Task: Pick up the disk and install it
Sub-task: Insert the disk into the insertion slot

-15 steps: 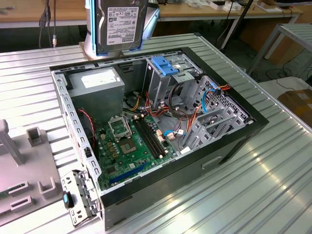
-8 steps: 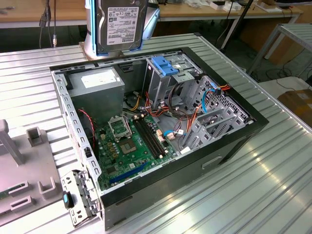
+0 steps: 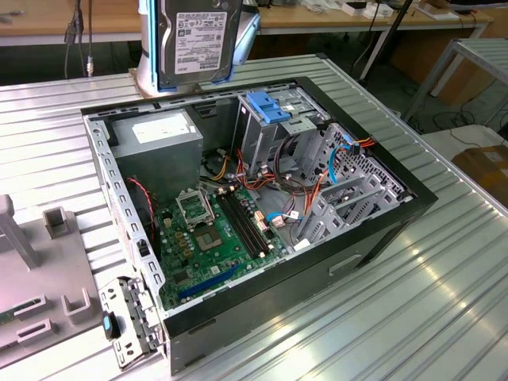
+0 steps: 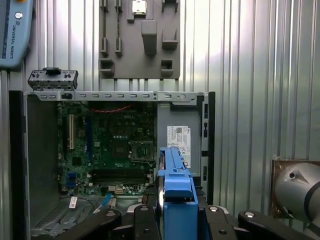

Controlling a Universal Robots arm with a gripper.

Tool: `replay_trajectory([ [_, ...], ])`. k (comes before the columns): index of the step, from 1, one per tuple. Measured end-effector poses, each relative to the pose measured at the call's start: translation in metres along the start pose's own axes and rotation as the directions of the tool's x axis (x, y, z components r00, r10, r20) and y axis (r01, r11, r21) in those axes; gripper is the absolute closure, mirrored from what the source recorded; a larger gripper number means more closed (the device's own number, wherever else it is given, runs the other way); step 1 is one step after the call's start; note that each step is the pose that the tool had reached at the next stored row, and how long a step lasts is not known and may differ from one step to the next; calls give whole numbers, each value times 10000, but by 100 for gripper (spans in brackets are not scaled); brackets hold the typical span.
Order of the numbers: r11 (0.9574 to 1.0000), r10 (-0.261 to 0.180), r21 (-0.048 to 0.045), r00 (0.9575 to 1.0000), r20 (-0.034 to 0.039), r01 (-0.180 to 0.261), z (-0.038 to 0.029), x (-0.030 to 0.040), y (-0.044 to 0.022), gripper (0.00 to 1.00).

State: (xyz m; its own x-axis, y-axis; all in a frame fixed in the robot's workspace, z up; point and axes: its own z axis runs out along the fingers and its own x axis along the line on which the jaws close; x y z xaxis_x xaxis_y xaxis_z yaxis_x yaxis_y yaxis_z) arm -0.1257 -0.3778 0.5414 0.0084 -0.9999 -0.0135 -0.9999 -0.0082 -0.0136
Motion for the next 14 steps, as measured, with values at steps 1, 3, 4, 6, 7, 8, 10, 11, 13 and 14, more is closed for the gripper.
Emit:
replay_trajectory([
  [1,10000,0,0,10000,0,0,0,39,-1,63],
  [3,10000,0,0,10000,-2,0,-1,106,-14,63],
  [4,10000,1,0,10000,-2,-1,-2,147,-20,63],
  [6,10000,0,0,10000,-7,0,-3,246,-37,63],
  [7,10000,1,0,10000,-11,-1,-3,292,-43,63],
  [8,10000,0,1,10000,-12,0,-3,311,-46,63],
  [10,10000,0,1,10000,-12,0,0,341,-88,63],
  [11,10000,0,0,10000,-13,0,2,343,-147,63],
  [13,10000,0,0,10000,-13,0,12,347,-396,63],
  [14,10000,0,0,10000,1,0,12,362,-447,63],
])
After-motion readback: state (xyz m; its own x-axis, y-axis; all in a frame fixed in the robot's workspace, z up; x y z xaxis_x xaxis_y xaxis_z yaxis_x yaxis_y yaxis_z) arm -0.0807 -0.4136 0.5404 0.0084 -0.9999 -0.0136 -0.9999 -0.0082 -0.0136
